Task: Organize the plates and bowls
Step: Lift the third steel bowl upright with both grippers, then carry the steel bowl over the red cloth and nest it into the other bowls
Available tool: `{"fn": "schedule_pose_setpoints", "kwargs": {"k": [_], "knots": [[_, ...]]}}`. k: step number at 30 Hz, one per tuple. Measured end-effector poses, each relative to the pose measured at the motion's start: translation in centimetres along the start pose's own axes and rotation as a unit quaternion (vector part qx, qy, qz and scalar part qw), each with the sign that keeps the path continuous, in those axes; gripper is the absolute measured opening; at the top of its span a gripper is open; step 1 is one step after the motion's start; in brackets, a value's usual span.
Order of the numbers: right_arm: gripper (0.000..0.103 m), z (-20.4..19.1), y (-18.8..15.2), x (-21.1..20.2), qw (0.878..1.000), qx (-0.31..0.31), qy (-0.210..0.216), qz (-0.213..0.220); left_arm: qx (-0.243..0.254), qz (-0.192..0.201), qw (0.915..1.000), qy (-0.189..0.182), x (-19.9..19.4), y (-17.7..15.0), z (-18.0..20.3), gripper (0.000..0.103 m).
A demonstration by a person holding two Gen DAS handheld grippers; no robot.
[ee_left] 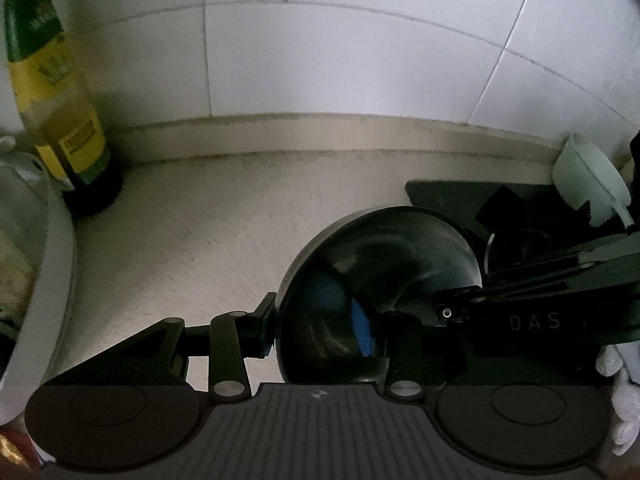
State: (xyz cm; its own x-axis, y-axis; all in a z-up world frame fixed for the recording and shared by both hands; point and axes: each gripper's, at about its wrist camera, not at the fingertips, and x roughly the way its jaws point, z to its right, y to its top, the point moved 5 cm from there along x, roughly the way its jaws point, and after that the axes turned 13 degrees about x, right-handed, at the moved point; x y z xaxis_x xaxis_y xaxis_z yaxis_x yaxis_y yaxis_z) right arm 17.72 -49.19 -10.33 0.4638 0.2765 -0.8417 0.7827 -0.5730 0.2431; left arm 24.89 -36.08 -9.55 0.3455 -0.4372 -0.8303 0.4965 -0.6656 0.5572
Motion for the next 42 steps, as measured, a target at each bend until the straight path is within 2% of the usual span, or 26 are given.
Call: {"fn": "schedule_pose_setpoints", "kwargs": {"k": [22,42], "knots": [[0.020,-4.9,-2.4,-5.8,0.998,-0.036,0.006,0.042,0.005,0.060,0.9980,0.017,-7.8,-1.7,0.7,0.047],[0.020,-9.3,-10.2,-9.5,0.997,-0.031,-0.008,0.068,0.032,0.083,0.9960,-0.001,-13.9,-7.5,1.5,0.047]]}}
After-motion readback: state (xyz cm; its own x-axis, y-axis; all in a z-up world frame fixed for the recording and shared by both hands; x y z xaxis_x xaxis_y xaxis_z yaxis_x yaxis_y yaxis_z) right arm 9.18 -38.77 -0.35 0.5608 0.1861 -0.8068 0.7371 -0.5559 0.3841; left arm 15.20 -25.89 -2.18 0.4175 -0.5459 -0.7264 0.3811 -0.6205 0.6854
